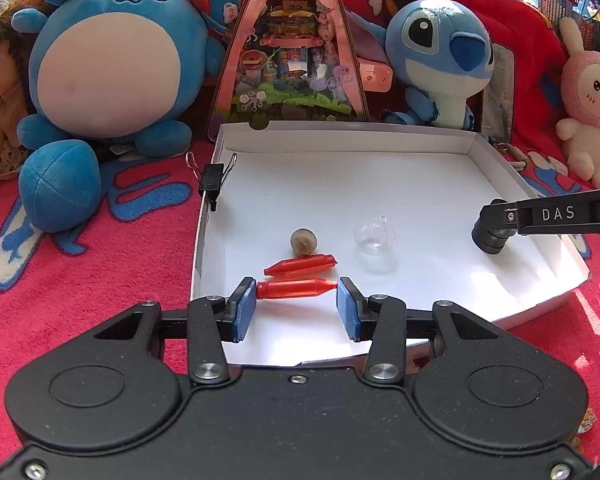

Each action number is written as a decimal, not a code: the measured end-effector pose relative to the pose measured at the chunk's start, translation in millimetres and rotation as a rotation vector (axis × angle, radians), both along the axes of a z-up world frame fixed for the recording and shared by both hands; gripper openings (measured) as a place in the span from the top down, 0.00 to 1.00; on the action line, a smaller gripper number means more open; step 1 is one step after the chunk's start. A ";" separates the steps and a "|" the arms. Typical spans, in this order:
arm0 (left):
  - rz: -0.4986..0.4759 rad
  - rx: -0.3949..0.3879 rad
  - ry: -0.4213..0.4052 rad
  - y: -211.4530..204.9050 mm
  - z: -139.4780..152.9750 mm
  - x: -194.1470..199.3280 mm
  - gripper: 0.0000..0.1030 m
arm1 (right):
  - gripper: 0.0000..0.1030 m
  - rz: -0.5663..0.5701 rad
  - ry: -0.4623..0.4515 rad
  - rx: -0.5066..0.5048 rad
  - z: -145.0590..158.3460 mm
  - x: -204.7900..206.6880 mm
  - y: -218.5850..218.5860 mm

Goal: Organize rigid objects
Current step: 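Lower and open the left tool to drop the crayon while the right drops the puck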

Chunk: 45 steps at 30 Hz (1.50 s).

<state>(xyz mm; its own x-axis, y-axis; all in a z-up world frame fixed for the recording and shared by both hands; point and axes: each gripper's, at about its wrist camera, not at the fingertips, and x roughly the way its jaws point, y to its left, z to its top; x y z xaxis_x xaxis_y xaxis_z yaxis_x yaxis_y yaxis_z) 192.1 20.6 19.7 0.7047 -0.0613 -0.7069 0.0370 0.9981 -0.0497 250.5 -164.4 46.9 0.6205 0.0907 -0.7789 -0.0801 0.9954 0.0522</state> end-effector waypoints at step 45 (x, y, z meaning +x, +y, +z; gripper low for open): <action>0.006 0.014 -0.066 -6.7 6.8 4.7 0.23 | 0.41 0.015 0.013 -0.019 -20.4 -0.2 3.4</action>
